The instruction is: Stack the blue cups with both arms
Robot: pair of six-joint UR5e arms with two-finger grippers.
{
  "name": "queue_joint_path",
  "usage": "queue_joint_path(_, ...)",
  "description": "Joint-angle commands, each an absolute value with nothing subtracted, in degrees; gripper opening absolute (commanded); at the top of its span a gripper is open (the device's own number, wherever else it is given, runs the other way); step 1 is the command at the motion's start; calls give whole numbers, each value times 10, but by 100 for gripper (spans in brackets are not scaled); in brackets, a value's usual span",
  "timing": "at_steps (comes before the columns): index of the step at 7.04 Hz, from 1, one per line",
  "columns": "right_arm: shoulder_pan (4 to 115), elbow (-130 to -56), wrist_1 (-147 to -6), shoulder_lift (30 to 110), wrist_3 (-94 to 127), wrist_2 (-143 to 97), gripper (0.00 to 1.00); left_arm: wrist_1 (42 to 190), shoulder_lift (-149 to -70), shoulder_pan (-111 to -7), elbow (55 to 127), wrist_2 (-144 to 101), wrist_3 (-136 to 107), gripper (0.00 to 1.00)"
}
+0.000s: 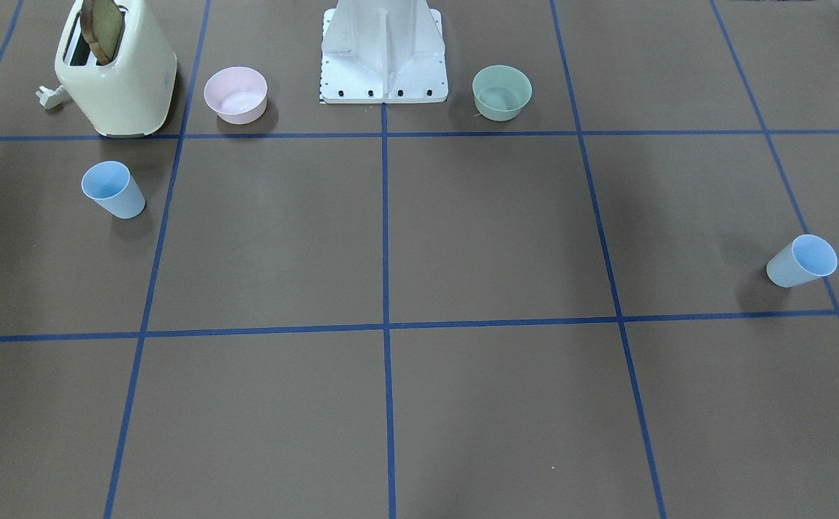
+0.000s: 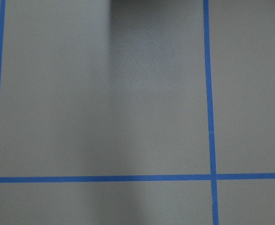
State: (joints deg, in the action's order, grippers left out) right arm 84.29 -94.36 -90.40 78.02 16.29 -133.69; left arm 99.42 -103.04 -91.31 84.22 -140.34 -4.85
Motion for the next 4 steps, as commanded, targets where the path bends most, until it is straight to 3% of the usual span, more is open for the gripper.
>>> queue_joint_path(1,832,-965,-903,781,216,-1370,100,994,-1038,-897,831,-1400,-54,98)
queue_joint_path(4,795,-1058,-879,825,292,-1372,100,1055,-1020,-860,789,-1390,-70,98)
